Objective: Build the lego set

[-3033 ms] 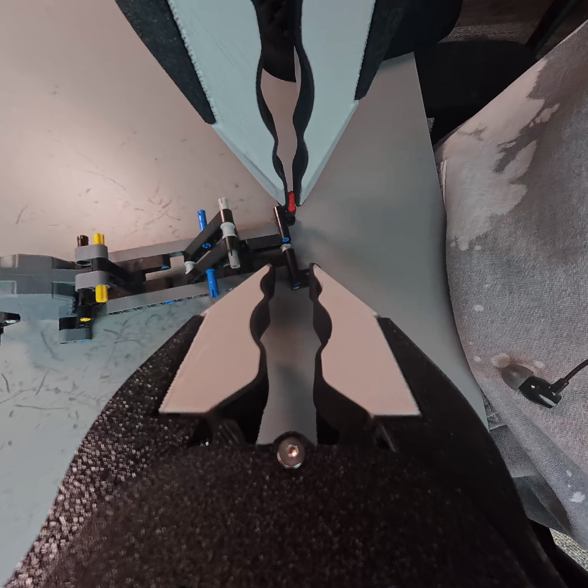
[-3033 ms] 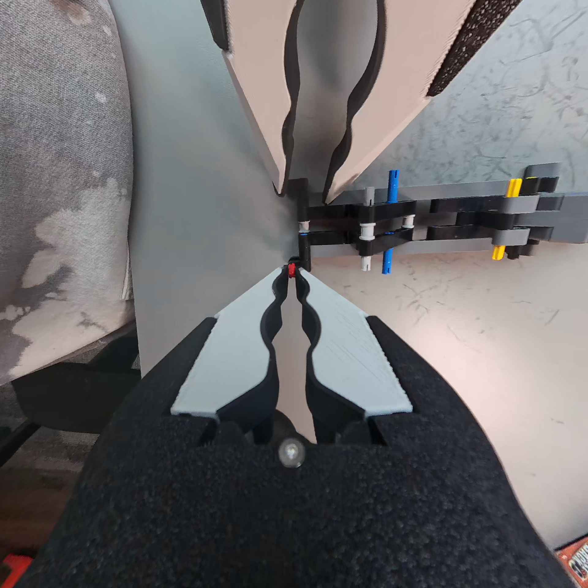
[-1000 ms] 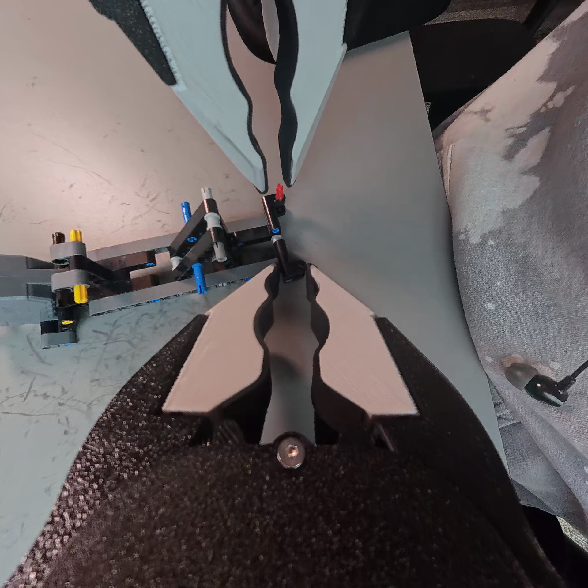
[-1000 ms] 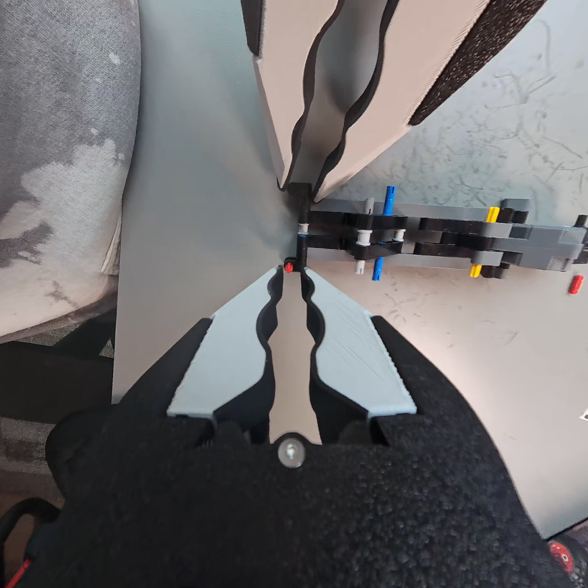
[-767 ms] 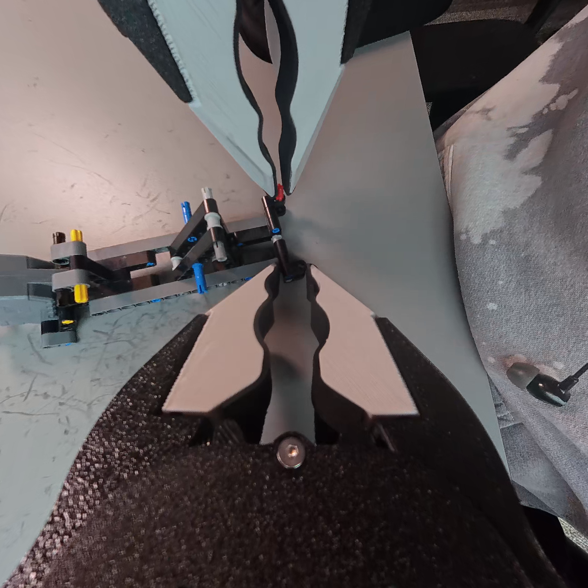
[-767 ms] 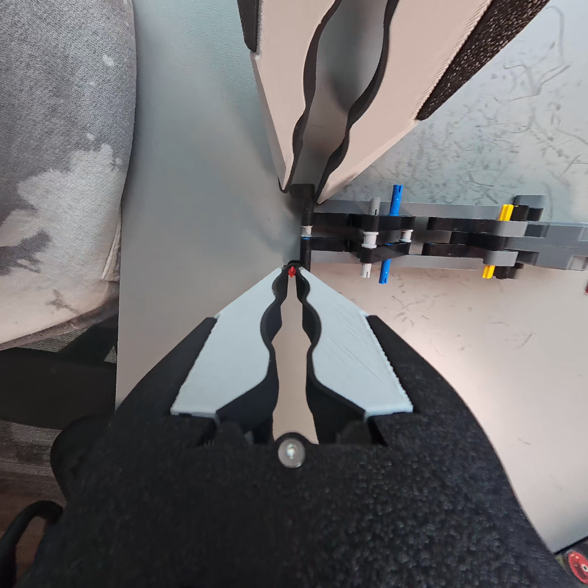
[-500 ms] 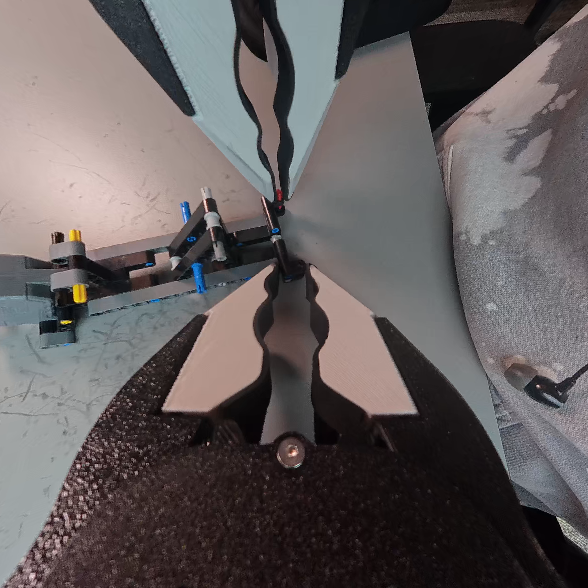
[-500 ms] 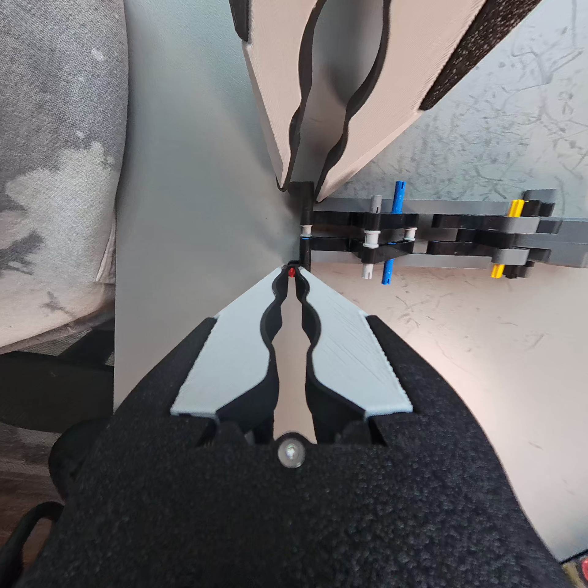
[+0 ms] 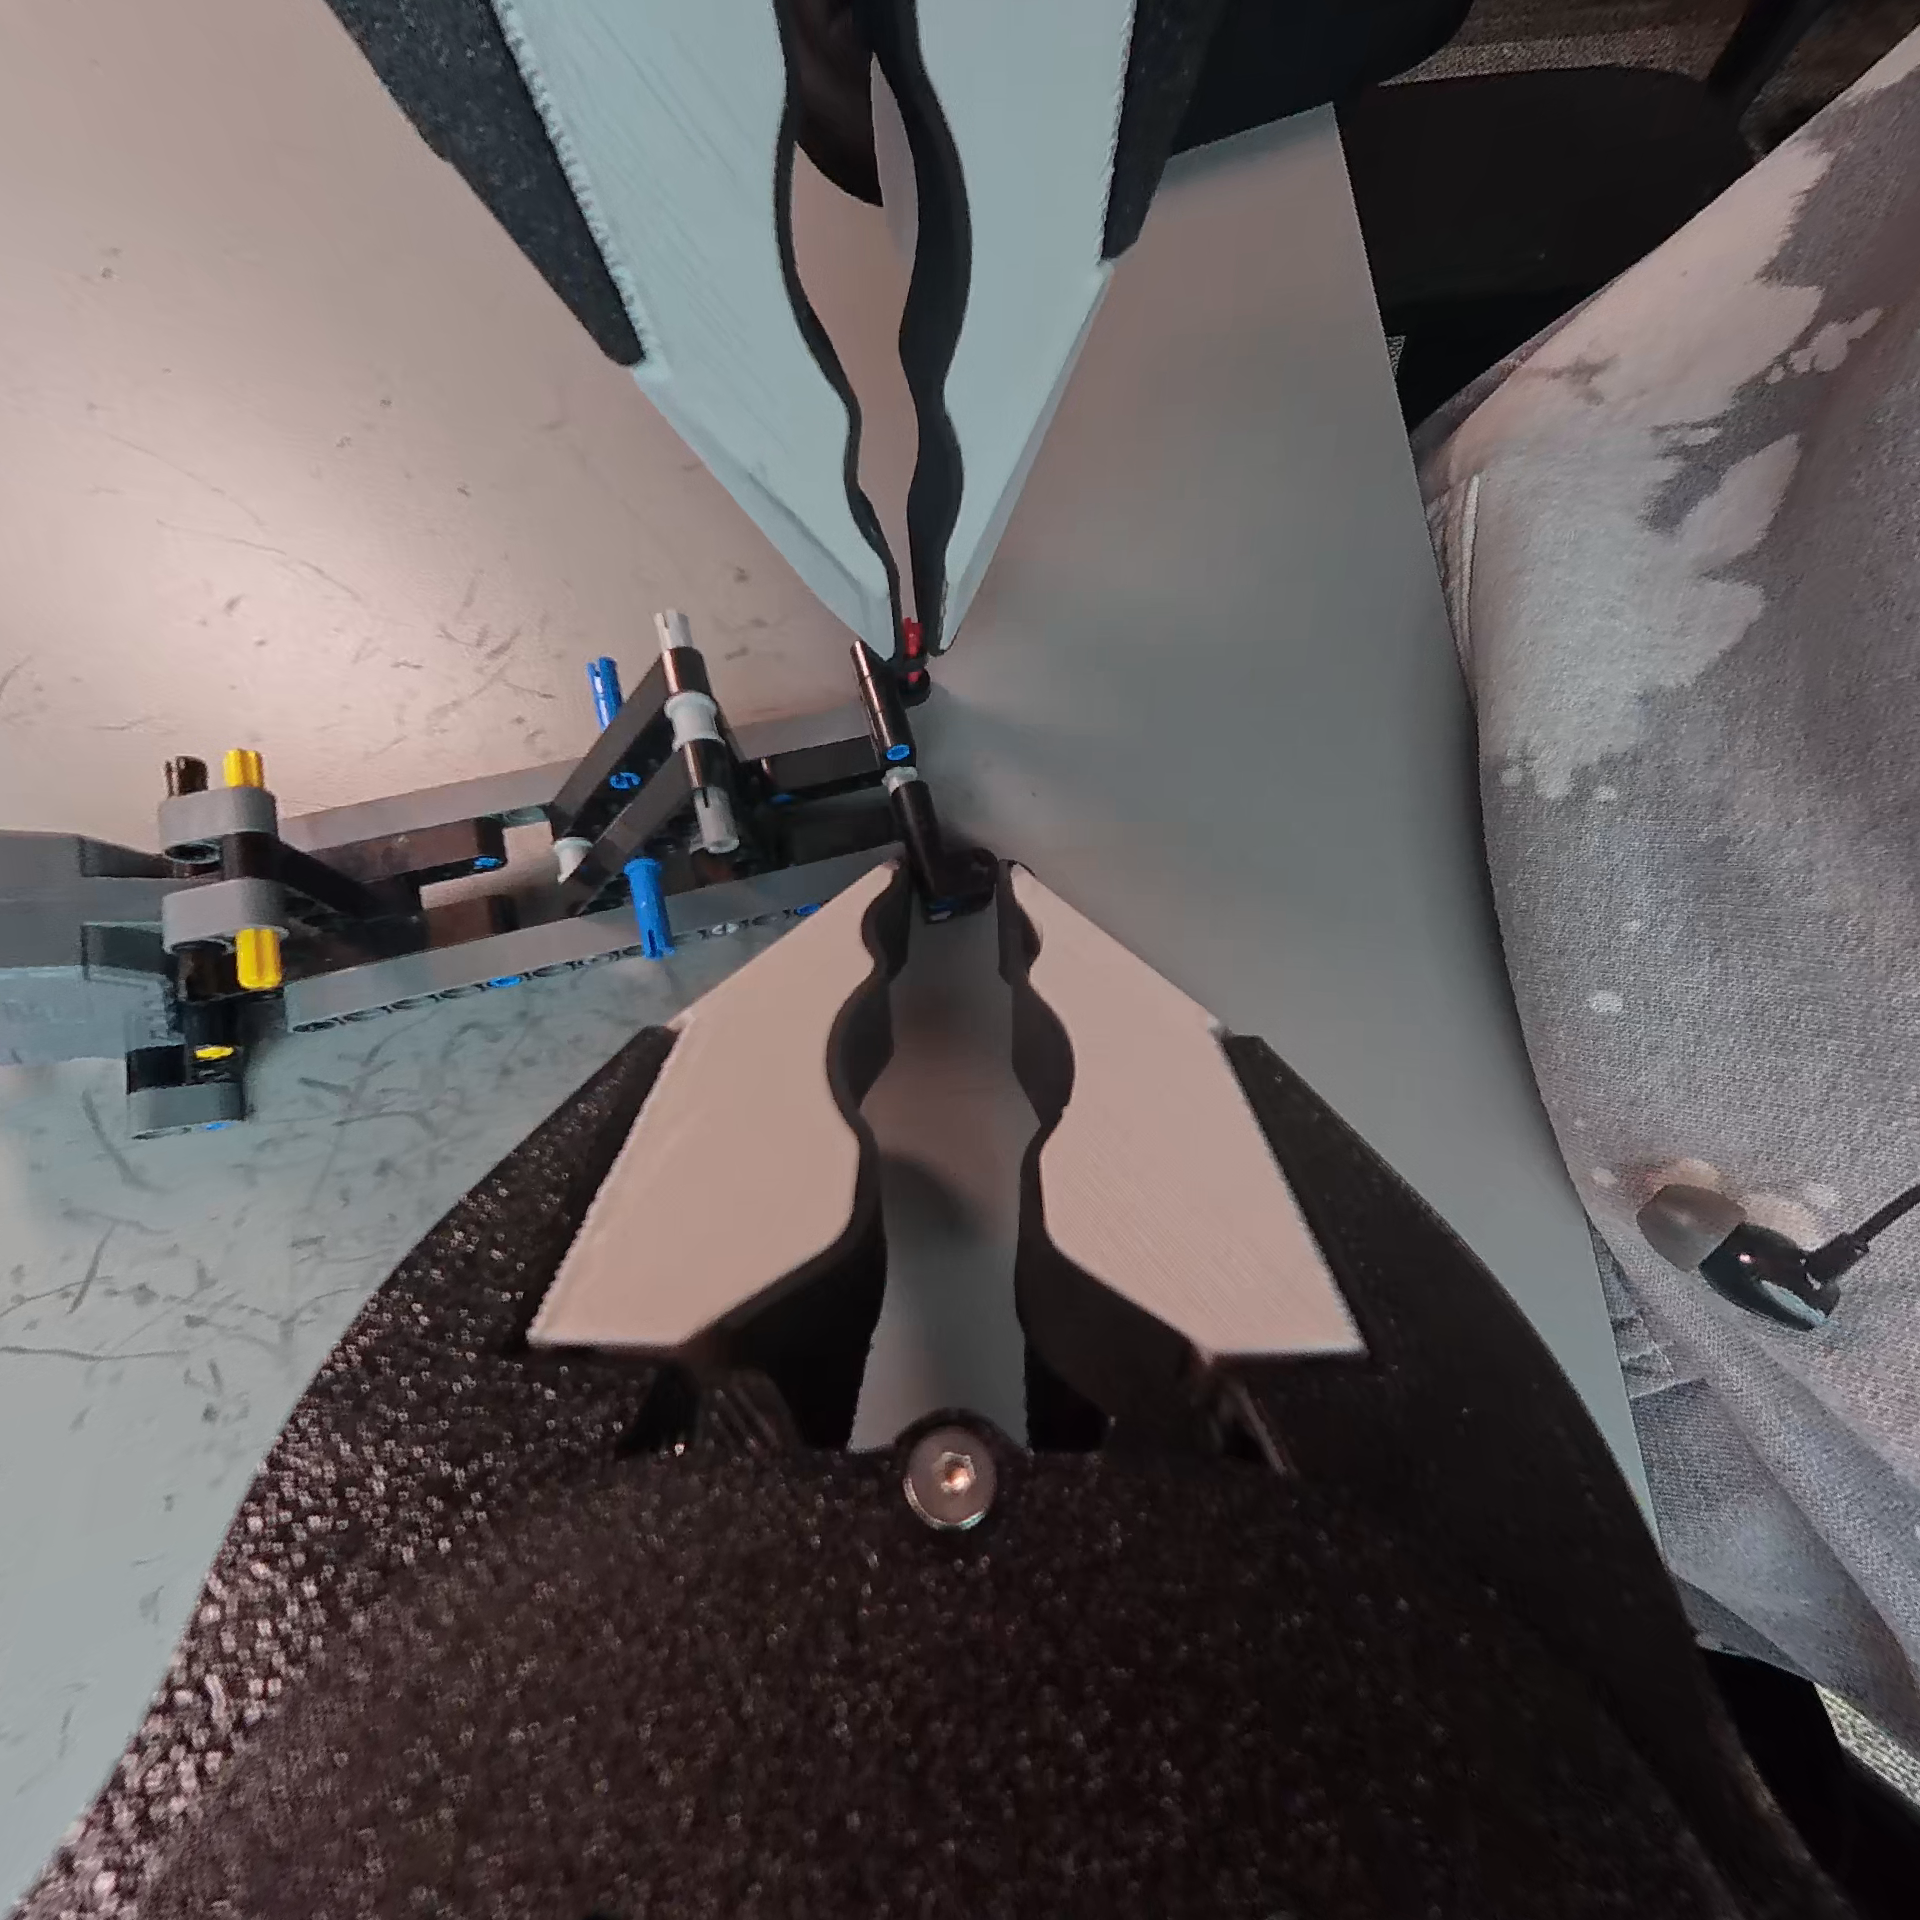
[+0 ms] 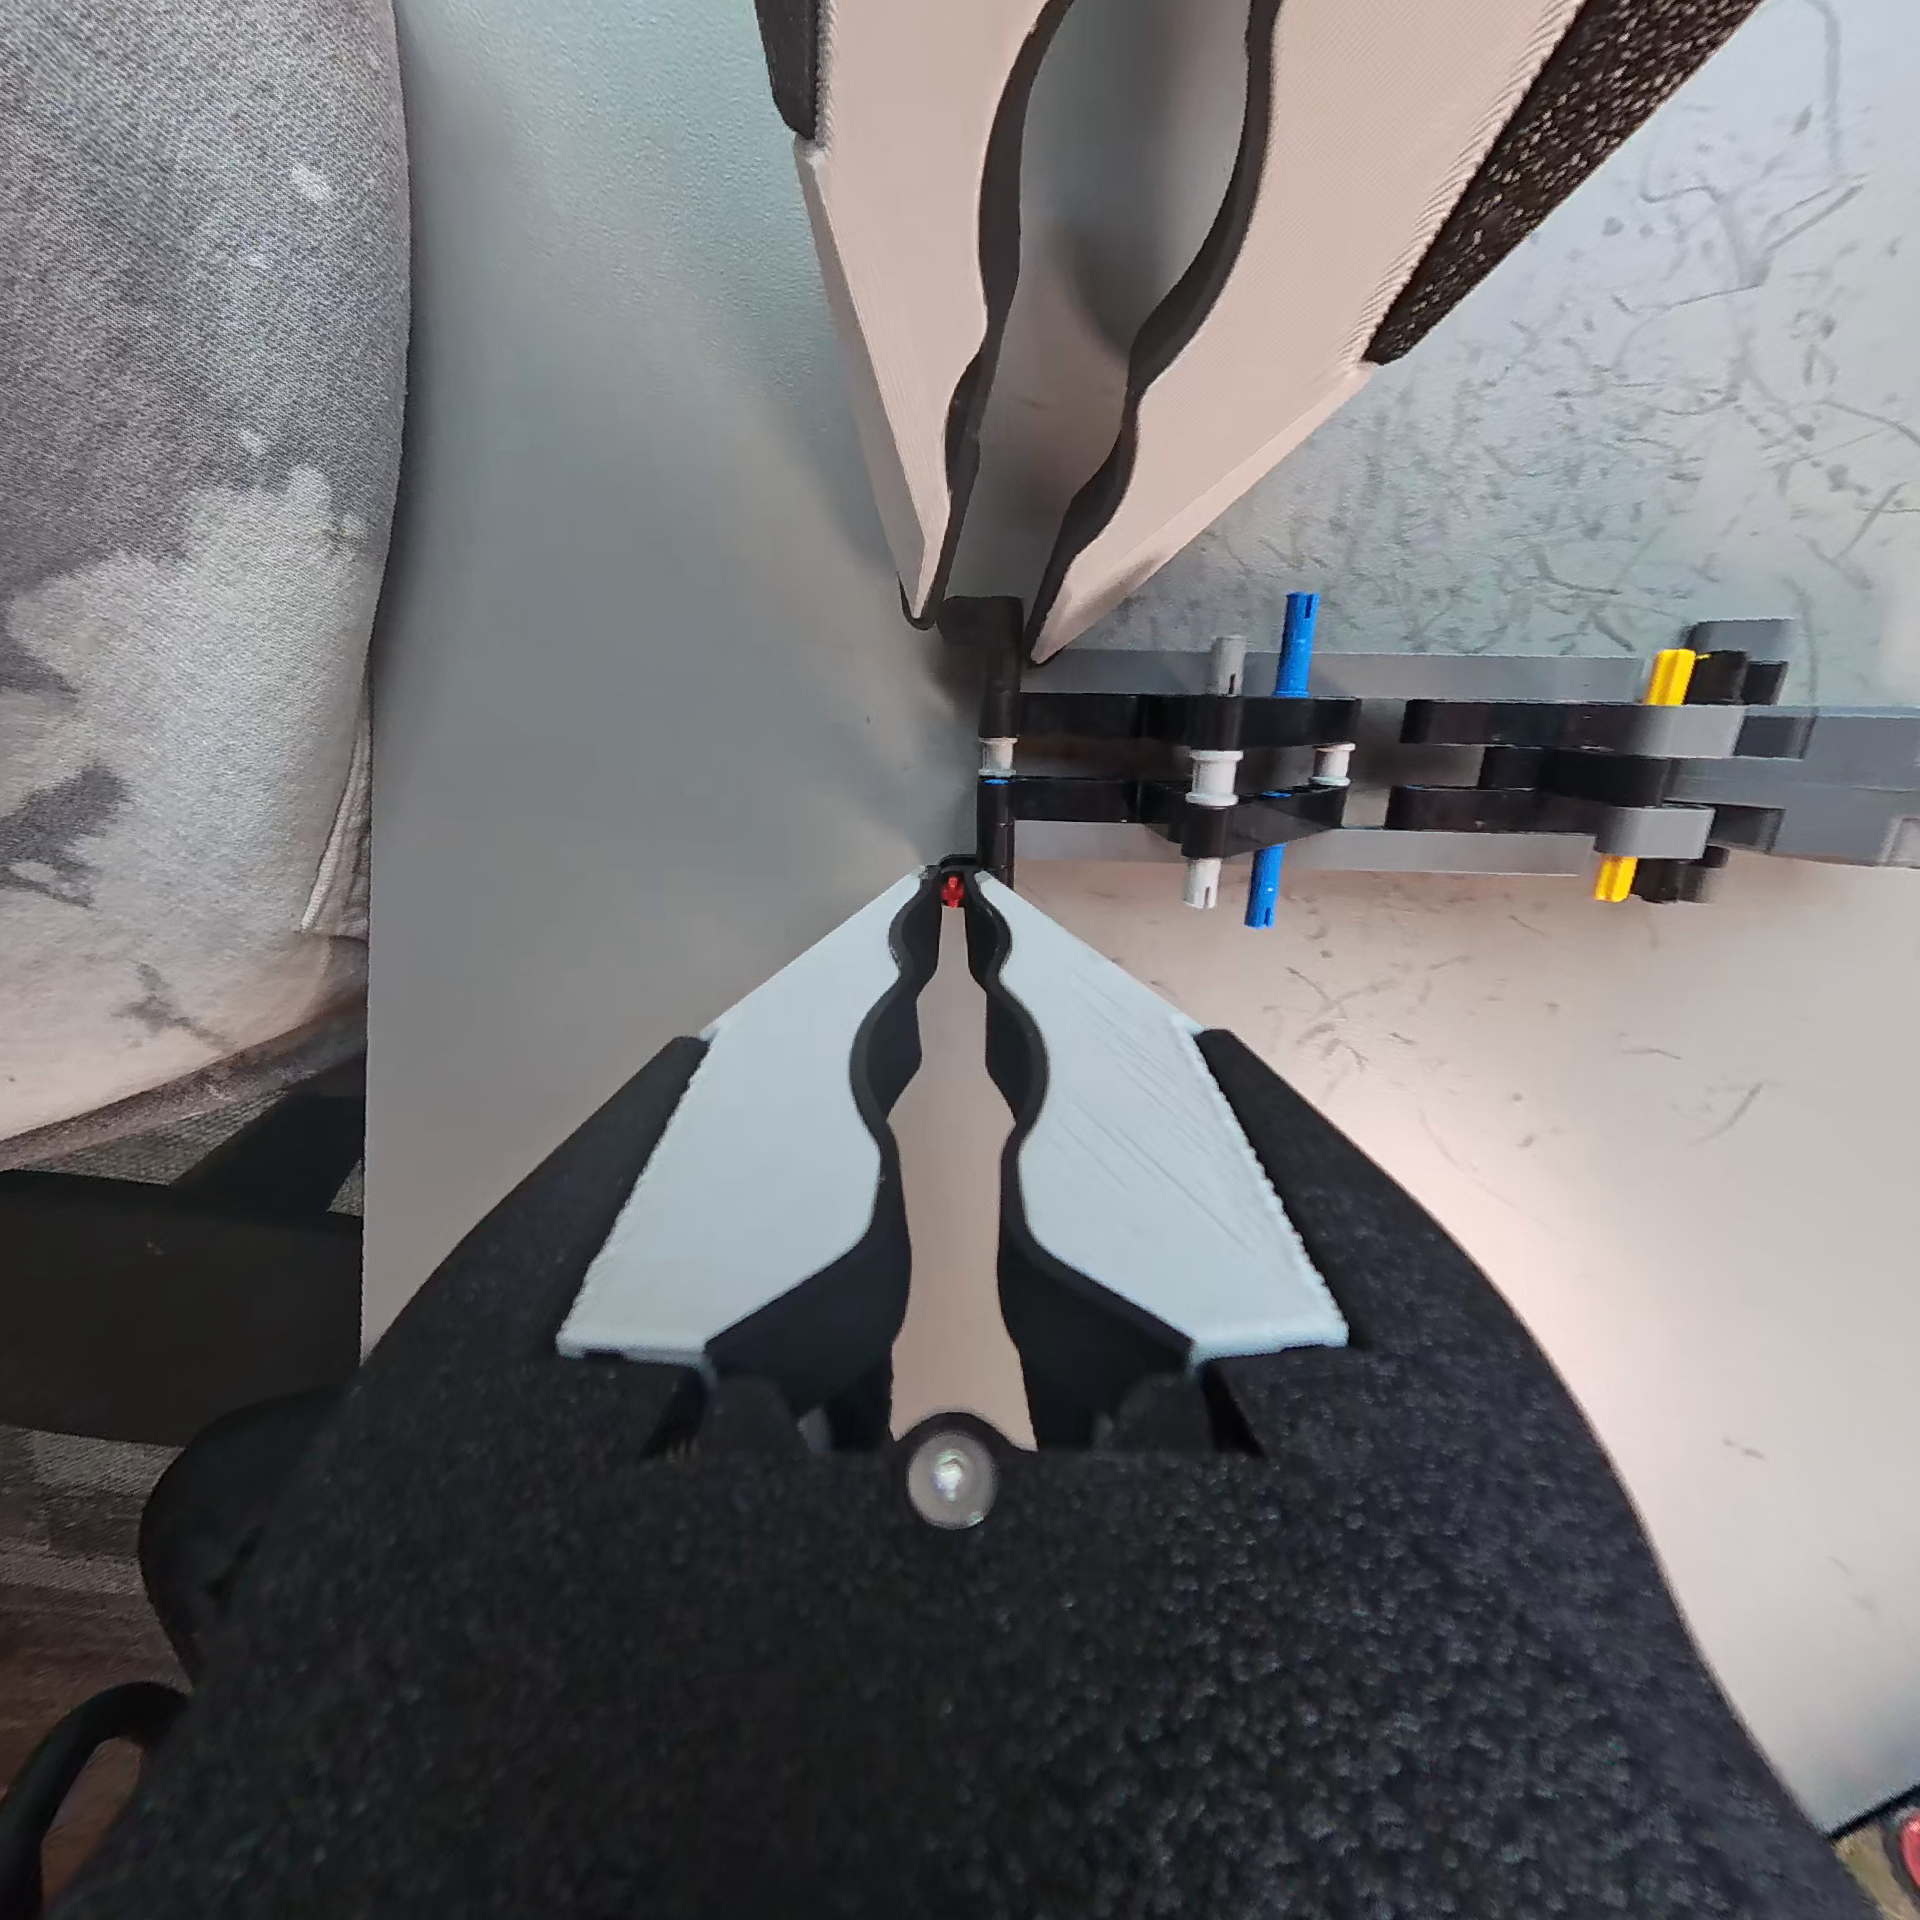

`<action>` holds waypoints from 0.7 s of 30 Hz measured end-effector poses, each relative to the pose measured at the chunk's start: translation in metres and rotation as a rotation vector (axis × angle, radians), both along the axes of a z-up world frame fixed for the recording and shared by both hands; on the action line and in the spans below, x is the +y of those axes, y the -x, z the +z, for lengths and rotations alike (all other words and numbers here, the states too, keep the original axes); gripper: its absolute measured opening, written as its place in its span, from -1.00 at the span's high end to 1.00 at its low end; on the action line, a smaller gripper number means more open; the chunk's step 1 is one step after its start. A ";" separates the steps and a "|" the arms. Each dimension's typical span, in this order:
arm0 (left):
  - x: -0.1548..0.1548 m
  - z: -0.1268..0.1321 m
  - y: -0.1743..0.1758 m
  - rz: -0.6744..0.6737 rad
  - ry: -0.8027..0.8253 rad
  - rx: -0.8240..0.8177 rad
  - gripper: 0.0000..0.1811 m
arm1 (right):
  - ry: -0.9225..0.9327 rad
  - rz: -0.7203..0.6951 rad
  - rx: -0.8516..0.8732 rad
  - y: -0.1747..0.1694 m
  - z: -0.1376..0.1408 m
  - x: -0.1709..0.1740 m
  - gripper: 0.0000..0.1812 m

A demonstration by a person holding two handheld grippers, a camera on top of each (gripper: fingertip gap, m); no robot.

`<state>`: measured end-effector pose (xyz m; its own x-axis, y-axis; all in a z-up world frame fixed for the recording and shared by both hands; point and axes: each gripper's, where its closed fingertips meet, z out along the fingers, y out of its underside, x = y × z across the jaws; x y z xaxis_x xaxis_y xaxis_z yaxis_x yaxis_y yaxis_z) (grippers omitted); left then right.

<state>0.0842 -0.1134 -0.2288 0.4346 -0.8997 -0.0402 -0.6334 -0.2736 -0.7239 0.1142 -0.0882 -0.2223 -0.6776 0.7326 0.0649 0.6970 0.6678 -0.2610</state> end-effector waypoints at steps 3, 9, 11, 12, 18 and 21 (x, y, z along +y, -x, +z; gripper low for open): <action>0.000 0.000 0.000 0.000 -0.001 0.000 0.80 | 0.004 -0.004 0.005 0.000 0.000 0.000 0.96; 0.000 0.000 0.000 -0.001 -0.001 0.000 0.81 | 0.010 -0.011 0.011 0.000 0.000 0.000 0.95; 0.000 0.000 0.000 -0.001 -0.001 0.000 0.81 | 0.013 -0.013 0.014 0.000 0.000 0.000 0.95; 0.000 0.000 0.000 -0.001 0.000 -0.001 0.81 | 0.015 -0.014 0.016 0.000 0.000 0.000 0.95; 0.000 0.000 0.000 -0.001 0.000 -0.001 0.81 | 0.022 -0.022 0.024 0.000 0.000 0.000 0.95; 0.000 0.000 0.000 -0.002 0.000 -0.001 0.80 | 0.023 -0.024 0.025 0.000 0.000 0.000 0.95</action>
<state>0.0842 -0.1138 -0.2288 0.4332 -0.9004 -0.0399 -0.6329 -0.2723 -0.7248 0.1142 -0.0882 -0.2219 -0.6583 0.7500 0.0643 0.7058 0.6446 -0.2937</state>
